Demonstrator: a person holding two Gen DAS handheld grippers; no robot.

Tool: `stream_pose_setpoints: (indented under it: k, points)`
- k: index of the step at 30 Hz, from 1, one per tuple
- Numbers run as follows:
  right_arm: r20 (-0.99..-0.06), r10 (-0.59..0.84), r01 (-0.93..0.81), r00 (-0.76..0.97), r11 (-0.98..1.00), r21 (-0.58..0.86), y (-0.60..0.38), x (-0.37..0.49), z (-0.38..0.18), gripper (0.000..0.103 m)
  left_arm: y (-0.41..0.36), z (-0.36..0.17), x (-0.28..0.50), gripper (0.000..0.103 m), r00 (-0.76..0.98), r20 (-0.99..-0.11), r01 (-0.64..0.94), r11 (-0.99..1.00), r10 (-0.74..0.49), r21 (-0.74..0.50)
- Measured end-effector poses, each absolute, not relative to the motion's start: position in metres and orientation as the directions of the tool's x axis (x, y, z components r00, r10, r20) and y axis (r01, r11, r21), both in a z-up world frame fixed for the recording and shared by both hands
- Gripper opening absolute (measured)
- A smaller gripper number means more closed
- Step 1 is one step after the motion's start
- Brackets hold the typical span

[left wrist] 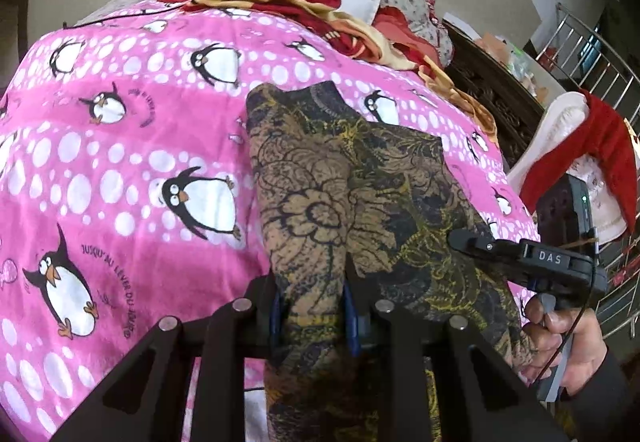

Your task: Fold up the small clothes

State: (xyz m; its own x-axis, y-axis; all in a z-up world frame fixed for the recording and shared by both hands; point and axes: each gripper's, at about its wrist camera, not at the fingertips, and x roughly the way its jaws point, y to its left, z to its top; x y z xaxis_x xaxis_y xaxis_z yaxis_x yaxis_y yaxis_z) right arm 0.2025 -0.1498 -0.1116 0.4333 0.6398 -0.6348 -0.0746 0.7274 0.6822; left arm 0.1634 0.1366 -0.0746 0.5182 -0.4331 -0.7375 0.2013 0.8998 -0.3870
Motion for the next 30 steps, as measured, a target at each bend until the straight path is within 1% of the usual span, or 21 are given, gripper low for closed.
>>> stream_pose_setpoints:
  k: [4,6,7,8,9,11,13,16,18,20,23,27,29,30]
  points:
    - [-0.628,0.649,-0.091,0.428,0.723,0.685,-0.154,0.205,-0.119,0.02,0.131,-0.079,0.163,0.026,0.536,-0.741,0.197,0.913,-0.405,-0.357]
    - [-0.61,0.666,-0.087,0.43,0.702,0.706,-0.159,0.201,-0.124,0.021,0.129,-0.084,0.162,0.027,0.538,-0.744,0.194,0.917,-0.396,-0.348]
    - [-0.603,0.67,-0.083,0.433,0.696,0.714,-0.162,0.199,-0.125,0.021,0.13,-0.085,0.161,0.03,0.539,-0.742,0.193,0.916,-0.398,-0.351]
    - [-0.597,0.675,-0.07,0.434,0.686,0.724,-0.165,0.196,-0.127,0.022,0.13,-0.086,0.161,0.036,0.543,-0.741,0.184,0.917,-0.394,-0.353]
    - [-0.587,0.683,-0.052,0.435,0.67,0.74,-0.168,0.193,-0.129,0.022,0.131,-0.087,0.161,0.04,0.545,-0.744,0.175,0.92,-0.387,-0.35]
    - [-0.577,0.69,-0.012,0.438,0.646,0.763,-0.173,0.186,-0.133,0.023,0.134,-0.09,0.162,0.057,0.55,-0.749,0.158,0.926,-0.371,-0.343]
    - [-0.562,0.697,0.012,0.445,0.623,0.782,-0.177,0.184,-0.137,0.024,0.137,-0.094,0.163,0.062,0.546,-0.749,0.141,0.923,-0.375,-0.358]
    - [-0.584,0.682,0.032,0.439,0.638,0.769,-0.18,0.181,-0.131,0.027,0.143,-0.09,0.16,0.062,0.546,-0.749,0.13,0.921,-0.375,-0.367]
    - [-0.63,0.632,0.008,0.451,0.703,0.711,-0.179,0.17,-0.112,0.028,0.147,-0.078,0.151,0.061,0.572,-0.742,0.13,0.932,-0.35,-0.339]
    - [-0.683,0.543,-0.096,0.489,0.811,0.577,-0.172,0.151,-0.082,0.028,0.15,-0.063,0.137,0.061,0.615,-0.726,0.131,0.948,-0.308,-0.291]
    - [-0.687,0.471,-0.278,0.553,0.882,0.381,-0.146,0.116,-0.045,0.028,0.145,-0.05,0.116,0.063,0.648,-0.697,0.165,0.95,-0.308,-0.266]
    - [-0.693,0.422,-0.433,0.584,0.884,0.175,-0.101,0.076,-0.035,0.027,0.119,-0.046,0.088,0.063,0.669,-0.672,0.253,0.947,-0.319,-0.198]
    - [-0.708,0.414,-0.459,0.573,0.877,0.141,-0.091,0.069,-0.044,0.027,0.111,-0.054,0.084,0.063,0.661,-0.678,0.267,0.945,-0.322,-0.188]
    - [-0.735,0.379,-0.436,0.563,0.891,0.126,-0.09,0.07,-0.052,0.027,0.111,-0.058,0.084,0.063,0.649,-0.686,0.261,0.943,-0.33,-0.207]
